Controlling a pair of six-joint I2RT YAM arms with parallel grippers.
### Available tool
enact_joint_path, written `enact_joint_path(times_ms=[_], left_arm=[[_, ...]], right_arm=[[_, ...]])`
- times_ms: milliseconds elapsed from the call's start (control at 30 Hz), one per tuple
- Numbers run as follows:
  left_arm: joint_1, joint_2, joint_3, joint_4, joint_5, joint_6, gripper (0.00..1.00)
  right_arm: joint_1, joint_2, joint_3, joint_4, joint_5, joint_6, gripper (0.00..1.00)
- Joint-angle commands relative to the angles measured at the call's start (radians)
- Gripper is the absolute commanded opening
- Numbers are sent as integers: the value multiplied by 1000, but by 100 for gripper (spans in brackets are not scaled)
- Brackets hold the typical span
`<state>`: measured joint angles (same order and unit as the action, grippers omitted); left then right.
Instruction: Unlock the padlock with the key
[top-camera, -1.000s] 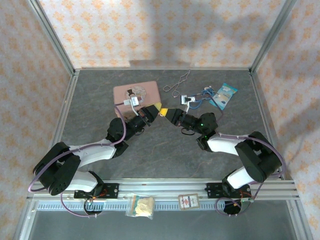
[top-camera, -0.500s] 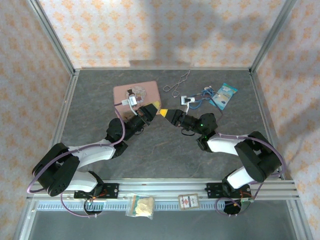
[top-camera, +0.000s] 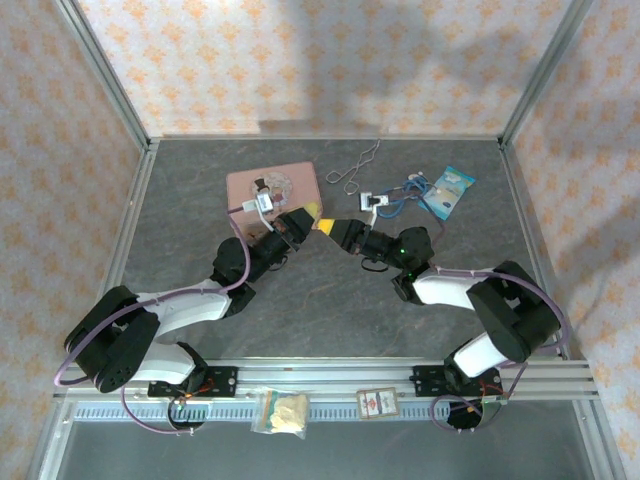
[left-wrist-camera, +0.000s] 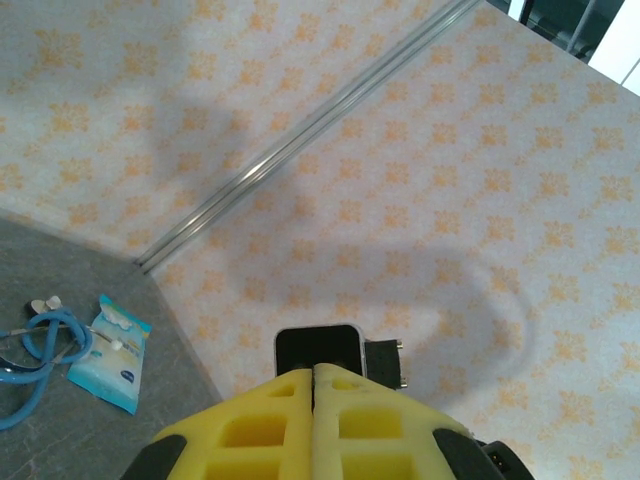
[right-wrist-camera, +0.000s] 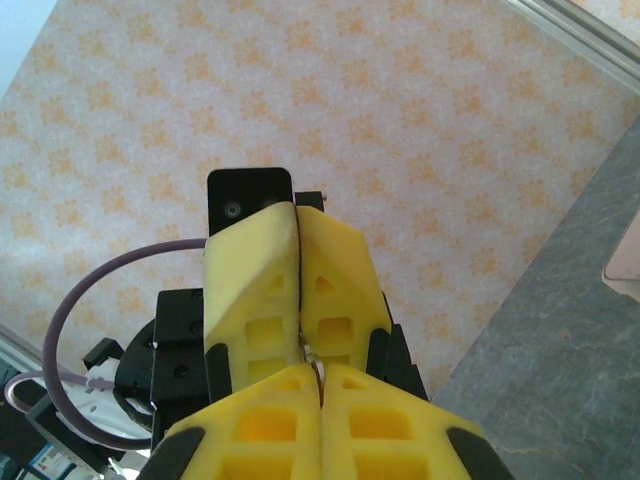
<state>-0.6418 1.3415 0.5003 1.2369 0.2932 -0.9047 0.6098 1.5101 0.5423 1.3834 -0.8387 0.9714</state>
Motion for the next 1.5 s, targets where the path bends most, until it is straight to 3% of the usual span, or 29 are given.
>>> enact_joint_path(times_ms=[0,133,167,367,567,700,900,1167,1467], left_arm=[[-12,-23,-8,50,-8,-16,12],[37,-100,-22,-51,-48,-22,92],[57,-122,-25,-86,-49,-19,98],[188,-243,-57,-384,-92,-1,99],[274,-239,-69,-690,-101,11,99],[279,-187,-97,-774,-97,0,89],[277,-79,-91,-810,-81,31,77],[277,114,29,-876,-85,113,66],[276,290,104,-800,-87,153,52]], right_arm=[[7,-2,6,46,-11,-26,0],[5,-45,-4,-97,-2,-162,0],[7,-62,-2,-150,5,-205,0],[10,-165,26,-449,56,-454,0],[23,-234,64,-671,142,-639,0],[23,-247,67,-719,190,-663,0],[22,-243,58,-766,302,-647,0],[21,-243,56,-784,305,-636,0],[21,-243,48,-775,301,-631,0]])
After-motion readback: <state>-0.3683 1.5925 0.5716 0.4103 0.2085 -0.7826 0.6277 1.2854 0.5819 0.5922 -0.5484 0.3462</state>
